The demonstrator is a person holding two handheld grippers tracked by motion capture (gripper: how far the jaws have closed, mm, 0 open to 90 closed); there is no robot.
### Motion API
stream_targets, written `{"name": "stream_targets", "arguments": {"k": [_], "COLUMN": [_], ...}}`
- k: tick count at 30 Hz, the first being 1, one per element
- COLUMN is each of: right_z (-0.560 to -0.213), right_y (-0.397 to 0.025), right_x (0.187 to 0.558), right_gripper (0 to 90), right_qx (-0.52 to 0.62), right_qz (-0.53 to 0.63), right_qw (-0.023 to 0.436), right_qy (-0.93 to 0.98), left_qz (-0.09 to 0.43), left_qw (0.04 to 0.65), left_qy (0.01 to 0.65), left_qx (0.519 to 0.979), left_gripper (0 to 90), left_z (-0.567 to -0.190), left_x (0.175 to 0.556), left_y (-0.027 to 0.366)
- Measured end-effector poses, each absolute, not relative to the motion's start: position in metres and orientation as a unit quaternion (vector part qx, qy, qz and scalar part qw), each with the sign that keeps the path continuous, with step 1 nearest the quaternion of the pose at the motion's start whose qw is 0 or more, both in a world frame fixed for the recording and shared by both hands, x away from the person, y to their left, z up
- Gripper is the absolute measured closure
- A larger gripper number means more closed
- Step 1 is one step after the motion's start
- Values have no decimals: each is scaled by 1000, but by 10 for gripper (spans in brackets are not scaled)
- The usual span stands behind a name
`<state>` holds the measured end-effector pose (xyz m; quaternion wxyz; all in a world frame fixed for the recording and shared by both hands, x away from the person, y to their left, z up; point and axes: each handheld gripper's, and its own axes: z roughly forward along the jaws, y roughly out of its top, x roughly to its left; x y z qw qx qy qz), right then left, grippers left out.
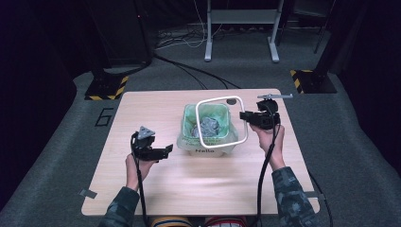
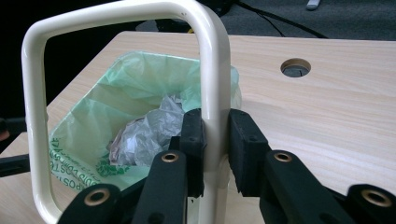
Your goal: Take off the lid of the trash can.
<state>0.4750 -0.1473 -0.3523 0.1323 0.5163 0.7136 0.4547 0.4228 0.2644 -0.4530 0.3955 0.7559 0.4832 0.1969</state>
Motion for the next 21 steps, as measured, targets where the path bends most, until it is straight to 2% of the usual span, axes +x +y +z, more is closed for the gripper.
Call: {"name": "stream_targets", "arguments": {"k": [9, 18, 21], "right_z": [-350, -353, -353], "right_y": [-164, -180, -185], "right_x": [470, 467, 465], "right_gripper": [768, 768, 768], "right_qx": [525, 535, 538], "right_qz": [462, 468, 469], "right_qw": [142, 138, 138], "right_qy": [700, 689, 687], "left_qz": [198, 191, 207], "left_qw": [362, 344, 343], "left_qy": [515, 521, 517], "left_qx": [752, 758, 756], "left_gripper": [121, 119, 124], "left_z": [-501, -523, -527], "left_x": [421, 423, 421], "left_y": [286, 290, 289]}}
